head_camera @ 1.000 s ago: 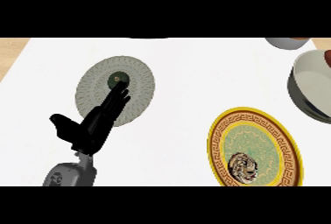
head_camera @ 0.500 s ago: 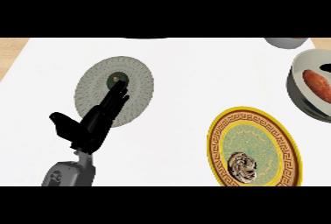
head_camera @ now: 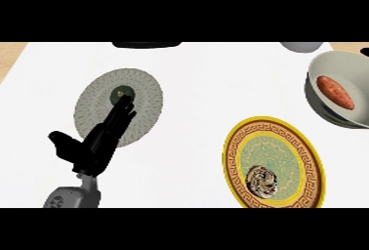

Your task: Pick the sweet potato from the plate and place it in the bowl

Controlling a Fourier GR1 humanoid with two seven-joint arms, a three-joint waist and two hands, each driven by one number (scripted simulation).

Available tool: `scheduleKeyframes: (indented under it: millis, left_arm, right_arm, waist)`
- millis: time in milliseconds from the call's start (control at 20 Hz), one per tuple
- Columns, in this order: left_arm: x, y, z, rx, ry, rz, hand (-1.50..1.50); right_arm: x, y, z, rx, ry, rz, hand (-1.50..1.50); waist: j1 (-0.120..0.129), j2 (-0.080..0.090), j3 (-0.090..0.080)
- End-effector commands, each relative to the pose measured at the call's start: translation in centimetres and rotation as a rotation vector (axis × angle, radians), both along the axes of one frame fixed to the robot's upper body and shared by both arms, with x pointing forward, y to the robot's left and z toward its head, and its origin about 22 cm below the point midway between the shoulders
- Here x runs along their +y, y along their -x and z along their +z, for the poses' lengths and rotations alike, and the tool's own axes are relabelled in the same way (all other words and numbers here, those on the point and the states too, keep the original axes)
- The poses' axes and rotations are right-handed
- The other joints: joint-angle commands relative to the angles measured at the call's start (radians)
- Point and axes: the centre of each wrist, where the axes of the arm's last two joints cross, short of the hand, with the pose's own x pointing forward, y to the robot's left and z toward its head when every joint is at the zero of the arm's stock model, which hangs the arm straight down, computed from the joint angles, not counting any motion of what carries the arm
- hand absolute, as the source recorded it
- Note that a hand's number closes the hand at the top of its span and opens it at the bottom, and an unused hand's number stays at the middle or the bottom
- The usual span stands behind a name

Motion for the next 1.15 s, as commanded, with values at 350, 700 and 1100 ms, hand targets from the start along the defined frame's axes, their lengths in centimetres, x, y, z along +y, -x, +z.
scheduleKeyframes:
  millis: [350,700,1100]
  left_arm:
    - [1.6,1.0,-0.4,0.025,-0.011,0.078,0.0]
    - [2.0,1.9,-1.4,0.027,-0.008,0.102,0.0]
    - [2.0,2.1,-1.0,0.033,0.006,0.1,0.0]
  right_arm:
    - [3.1,8.8,-4.5,-0.24,-0.008,0.171,-1.5]
    - [6.0,16.8,-8.3,-0.186,0.022,0.216,1.5]
    - [6.9,26.1,-12.2,-0.006,-0.057,0.313,1.5]
  waist:
    - [-0.077,-0.027,-0.004]
    - [-0.103,-0.029,-0.005]
    - [-0.113,-0.021,0.001]
